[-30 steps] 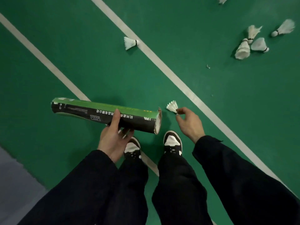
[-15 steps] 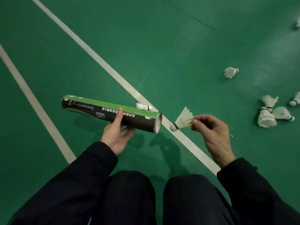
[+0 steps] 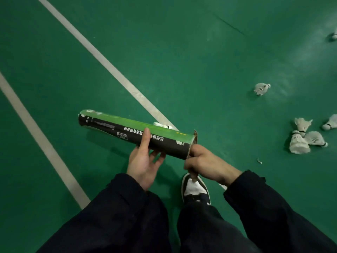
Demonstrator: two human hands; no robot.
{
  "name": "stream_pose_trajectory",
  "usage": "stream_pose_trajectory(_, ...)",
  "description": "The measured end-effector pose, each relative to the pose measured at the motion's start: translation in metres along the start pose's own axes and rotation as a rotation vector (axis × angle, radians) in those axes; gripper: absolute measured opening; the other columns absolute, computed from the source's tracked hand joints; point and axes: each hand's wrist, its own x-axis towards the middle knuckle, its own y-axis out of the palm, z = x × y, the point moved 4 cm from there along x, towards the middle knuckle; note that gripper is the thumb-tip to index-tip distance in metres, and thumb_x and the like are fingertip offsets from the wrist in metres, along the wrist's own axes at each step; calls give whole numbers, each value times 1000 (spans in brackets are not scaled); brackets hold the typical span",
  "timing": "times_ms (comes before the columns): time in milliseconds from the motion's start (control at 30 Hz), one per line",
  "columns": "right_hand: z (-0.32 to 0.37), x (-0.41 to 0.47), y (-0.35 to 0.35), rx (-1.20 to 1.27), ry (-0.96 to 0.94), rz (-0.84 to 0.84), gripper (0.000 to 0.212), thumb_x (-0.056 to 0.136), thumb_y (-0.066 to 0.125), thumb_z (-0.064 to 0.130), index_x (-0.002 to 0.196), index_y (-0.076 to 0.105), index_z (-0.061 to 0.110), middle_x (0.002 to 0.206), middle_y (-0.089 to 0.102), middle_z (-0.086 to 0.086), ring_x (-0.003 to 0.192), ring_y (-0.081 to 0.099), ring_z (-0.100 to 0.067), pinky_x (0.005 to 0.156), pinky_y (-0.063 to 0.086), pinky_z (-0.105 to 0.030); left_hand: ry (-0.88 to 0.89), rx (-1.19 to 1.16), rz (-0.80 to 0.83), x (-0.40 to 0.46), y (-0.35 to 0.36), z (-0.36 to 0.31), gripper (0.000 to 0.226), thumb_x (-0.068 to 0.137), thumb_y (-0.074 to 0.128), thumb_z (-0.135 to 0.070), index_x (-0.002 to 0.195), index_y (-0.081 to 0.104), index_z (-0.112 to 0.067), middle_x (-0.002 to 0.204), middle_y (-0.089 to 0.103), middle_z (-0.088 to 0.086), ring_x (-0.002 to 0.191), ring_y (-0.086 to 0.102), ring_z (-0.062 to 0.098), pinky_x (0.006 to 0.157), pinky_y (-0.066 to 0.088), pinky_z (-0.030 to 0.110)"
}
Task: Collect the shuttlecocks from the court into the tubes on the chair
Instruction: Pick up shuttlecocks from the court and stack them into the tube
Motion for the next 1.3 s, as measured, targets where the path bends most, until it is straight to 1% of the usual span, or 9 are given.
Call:
stream_pose_trajectory(100, 12, 28, 14, 128, -90, 122, 31, 93, 64, 13, 124, 61, 13, 99, 68, -16, 60, 65, -22, 49, 51, -29, 76, -50, -109, 11, -17, -14, 60, 84, 70, -50, 131, 63, -13, 121, 75, 7, 115, 68, 26, 85, 56, 41)
stream_pose_trajectory(200, 5, 73, 2, 393, -173, -215, 15, 97, 59, 21, 104, 71, 14, 99, 74, -5, 59, 61, -23, 54, 51, -30, 137, -112, -268, 22, -54, -40, 58, 88, 72, -48, 134, 59, -14, 123, 72, 5, 115, 66, 24, 85, 56, 39)
stream_pose_trajectory(367, -40, 184, 13, -772, -184, -360, 64, 87, 58, 13, 147, 46, 32, 161, 38, -9, 134, 49, -33, 109, 45, -46, 72, -123, -351, 8, -100, -52, 46, 89, 72, -46, 124, 64, -18, 123, 72, 6, 115, 64, 26, 87, 55, 41)
stream_pose_trajectory(467, -54, 219, 21, -1161, -265, -301, 41, 94, 53, 10, 131, 60, 25, 151, 48, -18, 114, 62, -38, 97, 55, -50, 71, -156, -330, 0, -109, -58, 47, 89, 71, -46, 125, 65, -16, 120, 74, 9, 114, 65, 28, 86, 56, 42)
stream_pose_trajectory(567, -45, 191, 0, -554, -105, -443, 18, 96, 62, 29, 107, 70, 17, 99, 73, -8, 76, 68, -24, 74, 60, -48, 81, -174, -354, 0, -111, -61, 44, 90, 72, -44, 122, 64, -15, 120, 72, 10, 112, 65, 28, 85, 56, 42)
stream_pose_trajectory(700, -4, 81, -14, 309, -280, -481, 22, 89, 76, 31, 97, 78, 10, 113, 73, -10, 101, 67, -19, 91, 53, -38, 29, -153, -315, 8, -82, -43, 43, 90, 73, -43, 119, 61, -13, 122, 71, 11, 111, 66, 30, 86, 57, 42)
stream_pose_trajectory(1000, -27, -91, -42, -309, -233, -651, 45, 98, 36, 53, 88, 71, 27, 158, 34, 5, 141, 30, -13, 112, 26, -31, -89, 35, 68, -33, 51, 45, 57, 87, 75, -44, 130, 61, -9, 120, 75, 11, 112, 69, 30, 85, 59, 44)
stream_pose_trajectory(1167, -23, -195, -96, -446, -294, -1002, 26, 93, 60, 44, 90, 76, 24, 112, 57, 7, 91, 53, -10, 79, 47, -29, -120, 128, 246, -80, 125, 76, 57, 89, 75, -43, 128, 60, -6, 123, 71, 15, 116, 66, 33, 83, 59, 42)
stream_pose_trajectory(1300, -34, -234, -121, -173, -331, -850, 17, 95, 67, 11, 97, 73, 27, 85, 67, 12, 64, 58, -5, 61, 45, -23, -94, 178, 326, -105, 173, 98, 54, 89, 75, -42, 126, 59, -6, 118, 70, 12, 112, 66, 30, 81, 59, 41)
